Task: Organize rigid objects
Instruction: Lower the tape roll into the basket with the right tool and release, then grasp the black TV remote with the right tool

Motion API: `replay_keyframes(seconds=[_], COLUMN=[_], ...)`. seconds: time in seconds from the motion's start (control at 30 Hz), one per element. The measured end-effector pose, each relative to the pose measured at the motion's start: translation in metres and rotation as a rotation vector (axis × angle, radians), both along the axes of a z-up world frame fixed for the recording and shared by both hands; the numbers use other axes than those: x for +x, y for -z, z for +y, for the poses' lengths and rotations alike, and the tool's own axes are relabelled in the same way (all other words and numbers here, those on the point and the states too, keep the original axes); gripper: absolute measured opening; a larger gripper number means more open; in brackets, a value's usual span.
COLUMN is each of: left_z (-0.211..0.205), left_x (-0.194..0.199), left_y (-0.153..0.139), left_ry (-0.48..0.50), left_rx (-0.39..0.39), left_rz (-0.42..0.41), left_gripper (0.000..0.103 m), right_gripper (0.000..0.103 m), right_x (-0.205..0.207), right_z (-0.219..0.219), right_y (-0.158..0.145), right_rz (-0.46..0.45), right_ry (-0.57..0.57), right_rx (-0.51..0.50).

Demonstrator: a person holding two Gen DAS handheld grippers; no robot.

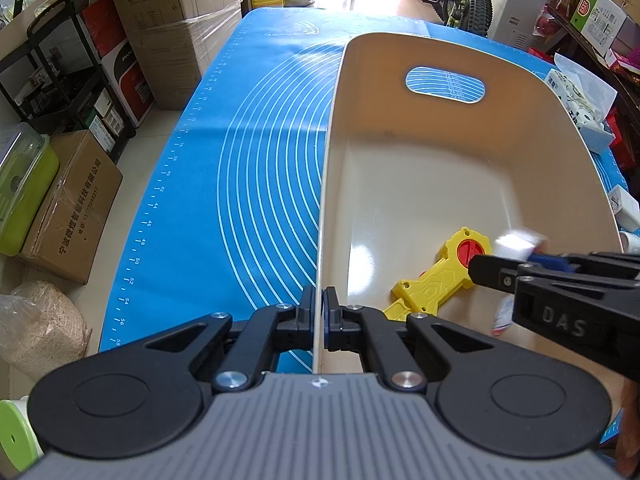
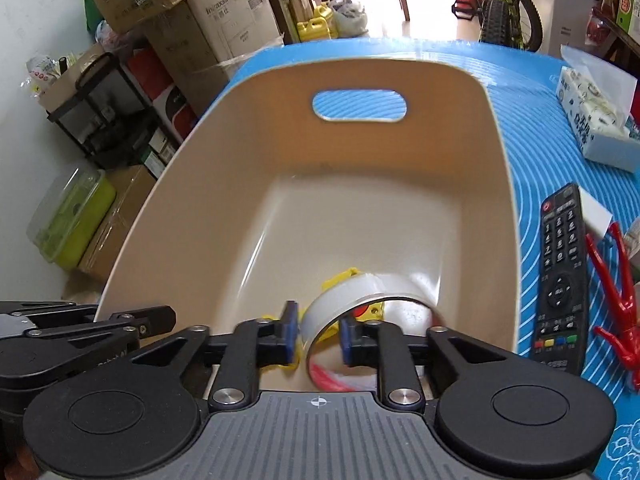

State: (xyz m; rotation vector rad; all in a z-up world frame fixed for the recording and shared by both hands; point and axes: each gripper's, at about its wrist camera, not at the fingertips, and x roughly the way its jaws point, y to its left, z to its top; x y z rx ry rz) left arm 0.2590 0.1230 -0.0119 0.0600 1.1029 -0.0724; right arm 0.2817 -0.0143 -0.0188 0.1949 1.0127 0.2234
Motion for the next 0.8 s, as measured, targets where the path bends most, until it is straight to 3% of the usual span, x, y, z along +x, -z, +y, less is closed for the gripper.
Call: replay_keyframes(seconds=[0.03, 0.1, 0.4, 0.57, 0.8], left_z=[-0.001, -0.001, -0.003, -0.003, -0.003], left_x=[0.0, 0.001, 0.002, 0.002, 0.002], left_y=[0.0, 0.0, 0.0, 0.0, 0.0], left_ry=[0.0, -0.001, 0.0, 0.0, 0.0], left_rx=[0.001, 0.002, 0.005, 0.005, 0.006], left_rz=[0.0, -0.001, -0.002, -0.001, -0.002], left_gripper=[0.005, 0.005, 0.005, 0.005, 0.005], right_gripper=[0.047, 0.055, 0.076, 0.078, 0.081], right_x=[0.0, -0.004, -0.017, -0.02, -0.023], right_z=[-0.002, -0.005, -0.035, -0.065, -0.1], right_y=[-0.004, -0.012, -0.046, -0.055, -0.051], right_rz=[-0.011, -0.038, -0.114, -0.138, -0.163], right_ry=[0.001, 0.01, 0.059, 0.131, 0.208], right_rx=[0.0, 0.011, 0.025, 0.037, -0.055])
